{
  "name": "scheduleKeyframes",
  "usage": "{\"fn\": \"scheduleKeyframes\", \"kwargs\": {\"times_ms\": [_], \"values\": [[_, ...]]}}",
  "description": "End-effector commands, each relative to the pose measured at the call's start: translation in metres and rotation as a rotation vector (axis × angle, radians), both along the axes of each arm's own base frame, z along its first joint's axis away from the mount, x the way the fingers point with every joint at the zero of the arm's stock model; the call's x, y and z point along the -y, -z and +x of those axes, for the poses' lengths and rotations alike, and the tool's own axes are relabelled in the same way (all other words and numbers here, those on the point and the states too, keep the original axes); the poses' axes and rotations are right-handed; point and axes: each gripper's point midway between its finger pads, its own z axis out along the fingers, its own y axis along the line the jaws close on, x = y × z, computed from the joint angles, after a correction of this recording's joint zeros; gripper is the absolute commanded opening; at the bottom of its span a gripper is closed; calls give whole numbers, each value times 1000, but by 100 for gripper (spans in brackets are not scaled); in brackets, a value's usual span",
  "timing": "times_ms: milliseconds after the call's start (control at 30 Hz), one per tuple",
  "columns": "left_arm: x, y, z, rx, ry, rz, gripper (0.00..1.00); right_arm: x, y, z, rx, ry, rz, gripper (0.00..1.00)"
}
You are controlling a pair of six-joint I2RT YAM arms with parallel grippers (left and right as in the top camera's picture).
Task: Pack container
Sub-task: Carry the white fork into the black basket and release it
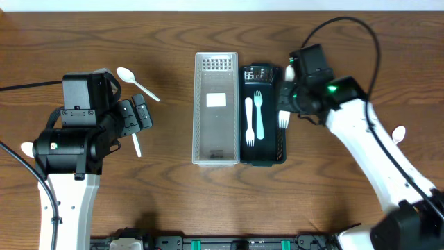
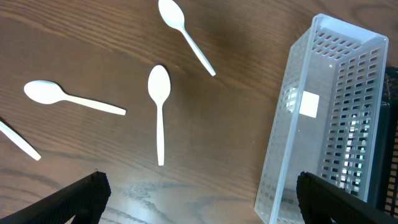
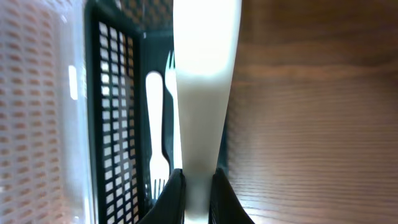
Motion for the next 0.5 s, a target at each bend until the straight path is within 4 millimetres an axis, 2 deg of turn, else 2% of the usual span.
{"fn": "scheduleKeyframes", "kwargs": {"times_ms": [0,133,200,300,367,467], "values": [[-2,-7,2,20,5,16,98,-14,33,-2,-76,-32,-37,1],[-2,-7,2,19,5,16,98,-29,61,-6,-138,-92,-51,3],[-2,-7,2,20,5,16,98,-36,66,-7,-149,-114,-38,7],[-2,-7,2,19,5,16,98,-40,66,-6,-141,-132,-32,19],[-2,-7,2,19,5,16,98,-41,64,-3,-127,-138,-28,35],[-2,-7,2,20,5,16,98,-41,58,0,-111,-141,-25,43]]}}
